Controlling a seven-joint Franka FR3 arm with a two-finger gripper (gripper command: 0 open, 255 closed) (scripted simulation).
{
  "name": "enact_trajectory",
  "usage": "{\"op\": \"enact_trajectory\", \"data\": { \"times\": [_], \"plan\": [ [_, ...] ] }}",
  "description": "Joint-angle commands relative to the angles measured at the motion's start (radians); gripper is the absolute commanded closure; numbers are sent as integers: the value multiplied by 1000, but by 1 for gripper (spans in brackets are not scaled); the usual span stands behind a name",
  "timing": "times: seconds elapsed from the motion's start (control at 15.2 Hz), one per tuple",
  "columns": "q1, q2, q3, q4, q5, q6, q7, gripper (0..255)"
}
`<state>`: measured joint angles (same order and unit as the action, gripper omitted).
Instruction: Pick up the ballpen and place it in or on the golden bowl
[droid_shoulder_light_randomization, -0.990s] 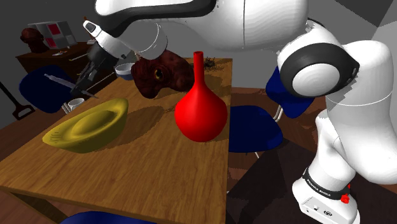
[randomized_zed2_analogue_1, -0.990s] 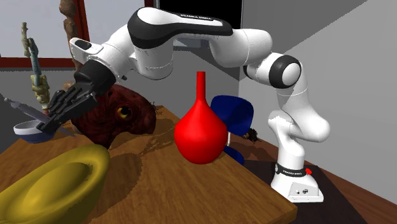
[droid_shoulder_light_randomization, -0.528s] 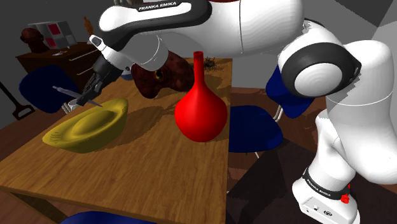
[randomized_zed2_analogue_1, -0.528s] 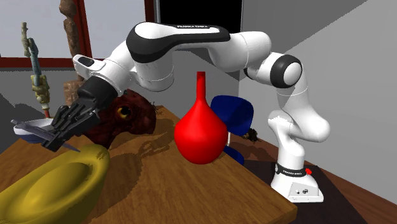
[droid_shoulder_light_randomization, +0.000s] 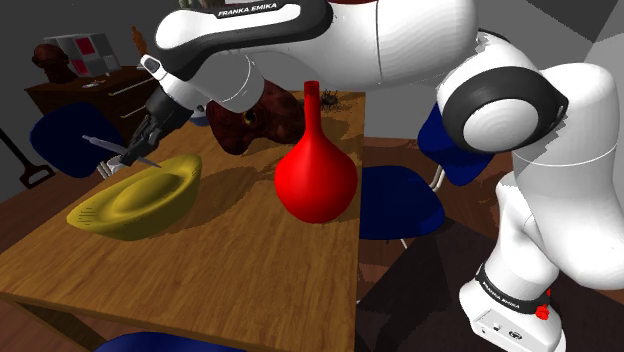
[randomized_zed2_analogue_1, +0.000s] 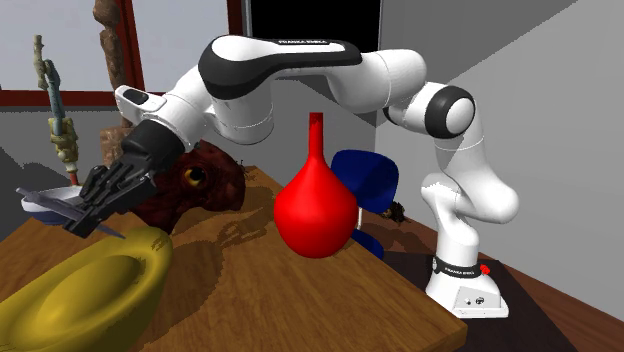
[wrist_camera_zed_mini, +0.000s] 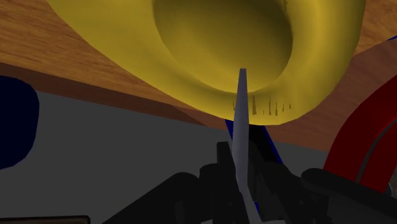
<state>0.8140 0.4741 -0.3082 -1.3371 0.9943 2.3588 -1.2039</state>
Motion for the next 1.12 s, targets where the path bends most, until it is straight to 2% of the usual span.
{"op": "enact_trajectory", "data": {
  "times": [0.0,0.33,0.59,1.06],
  "plan": [
    [0,11,1,-3,0,0,1,0],
    [0,9,1,-5,0,0,0,0],
    [-2,-111,-22,-106,-26,-34,-9,0],
    [-2,-111,-22,-106,-26,-34,-9,0]
  ]
}}
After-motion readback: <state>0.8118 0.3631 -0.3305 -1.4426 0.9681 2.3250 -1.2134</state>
